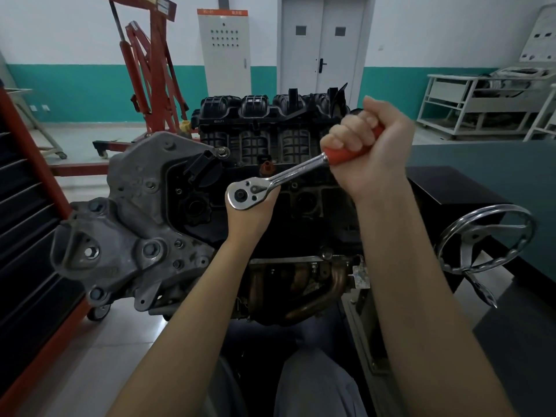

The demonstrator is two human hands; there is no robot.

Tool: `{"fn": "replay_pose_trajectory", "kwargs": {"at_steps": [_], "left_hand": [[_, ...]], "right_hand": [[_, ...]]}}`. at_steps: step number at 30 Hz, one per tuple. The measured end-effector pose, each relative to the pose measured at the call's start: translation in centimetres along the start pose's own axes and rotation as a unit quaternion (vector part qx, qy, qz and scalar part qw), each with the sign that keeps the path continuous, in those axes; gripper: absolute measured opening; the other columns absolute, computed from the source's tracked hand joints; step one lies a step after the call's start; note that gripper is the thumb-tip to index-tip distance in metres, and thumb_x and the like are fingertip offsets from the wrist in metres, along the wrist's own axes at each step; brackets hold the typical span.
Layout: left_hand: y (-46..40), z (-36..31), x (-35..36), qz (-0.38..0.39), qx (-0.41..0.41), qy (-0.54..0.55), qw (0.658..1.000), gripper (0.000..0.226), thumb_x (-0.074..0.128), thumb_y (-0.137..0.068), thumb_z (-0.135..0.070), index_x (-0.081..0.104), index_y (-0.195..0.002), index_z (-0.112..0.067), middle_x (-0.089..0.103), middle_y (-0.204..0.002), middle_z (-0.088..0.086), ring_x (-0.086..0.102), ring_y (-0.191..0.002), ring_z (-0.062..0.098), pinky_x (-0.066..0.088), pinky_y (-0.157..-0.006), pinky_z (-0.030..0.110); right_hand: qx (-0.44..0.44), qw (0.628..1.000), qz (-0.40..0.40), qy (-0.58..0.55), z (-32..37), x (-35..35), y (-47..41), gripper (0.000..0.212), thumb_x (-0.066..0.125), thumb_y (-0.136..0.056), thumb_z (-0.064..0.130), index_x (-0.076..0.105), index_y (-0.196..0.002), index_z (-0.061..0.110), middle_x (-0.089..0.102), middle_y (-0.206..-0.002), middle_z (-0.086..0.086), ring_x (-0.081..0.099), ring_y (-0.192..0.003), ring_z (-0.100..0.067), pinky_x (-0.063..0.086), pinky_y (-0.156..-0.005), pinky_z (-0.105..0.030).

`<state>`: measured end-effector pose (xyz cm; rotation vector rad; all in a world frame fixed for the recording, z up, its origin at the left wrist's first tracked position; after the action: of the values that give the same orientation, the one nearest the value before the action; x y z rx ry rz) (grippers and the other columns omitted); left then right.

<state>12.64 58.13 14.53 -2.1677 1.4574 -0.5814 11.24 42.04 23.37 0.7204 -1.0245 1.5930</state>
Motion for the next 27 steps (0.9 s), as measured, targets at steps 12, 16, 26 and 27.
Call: {"fn": "replay_pose_trajectory", "kwargs": {"at_steps": [12, 16, 26, 27], "left_hand": [[-0.4, 0.3, -0.4, -0.014, -0.008, -0.009, 1.0, 0.061, 0.06, -0.086, 0.004, 0.022, -0.048, -0.024, 0.025, -0.038, -0.015, 0.024, -0.037, 0.002, 0.023, -0.043, 0.012], [-0.4, 0.5, -0.4, -0.013, -0.018, -0.026, 0.999, 0.053, 0.061, -0.089, -0.002, 0.031, -0.051, -0.024, 0.036, -0.04, -0.017, 0.031, -0.041, 0.001, 0.027, -0.047, 0.011], [0.1, 0.3, -0.8, -0.034, -0.026, -0.01, 0.999, 0.052, 0.06, -0.088, 0.001, 0.027, -0.054, -0.019, 0.032, -0.04, -0.017, 0.03, -0.04, 0.001, 0.027, -0.045, 0.011], [0.2, 0.0, -0.8, -0.034, -0.017, -0.012, 0.999, 0.054, 0.061, -0.088, 0.001, 0.026, -0.053, -0.019, 0.03, -0.04, -0.016, 0.029, -0.04, 0.002, 0.027, -0.045, 0.012]], "right_hand": [[-0.127, 0.987, -0.023, -0.099, -2.1, -4.6, 6.9, 0.041, 0.04, -0.088, 0.015, 0.034, -0.047, 0.02, 0.027, -0.041, 0.005, 0.027, -0.04, -0.012, 0.039, -0.048, -0.023], [-0.049, 0.998, 0.003, -0.031, -0.3, -1.8, 1.9, 0.038, 0.043, -0.086, 0.012, 0.034, -0.049, 0.018, 0.027, -0.039, 0.006, 0.025, -0.037, -0.01, 0.032, -0.045, -0.02], [-0.087, 0.994, -0.025, -0.062, -1.6, -2.9, 4.4, 0.039, 0.045, -0.087, 0.013, 0.036, -0.051, 0.02, 0.028, -0.042, 0.006, 0.026, -0.04, -0.011, 0.035, -0.046, -0.021], [-0.107, 0.99, -0.036, -0.083, -2.1, -3.7, 5.8, 0.038, 0.045, -0.087, 0.015, 0.036, -0.05, 0.021, 0.029, -0.043, 0.006, 0.027, -0.04, -0.011, 0.037, -0.047, -0.022]]}}
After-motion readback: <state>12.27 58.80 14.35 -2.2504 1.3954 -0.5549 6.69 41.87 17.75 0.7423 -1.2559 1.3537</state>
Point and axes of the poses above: each hand's wrist, its own y-axis away from the middle knuckle, its own x-axis out of the palm, z = x × y, the point moved 7 cm from there along -y, towards the middle knuckle
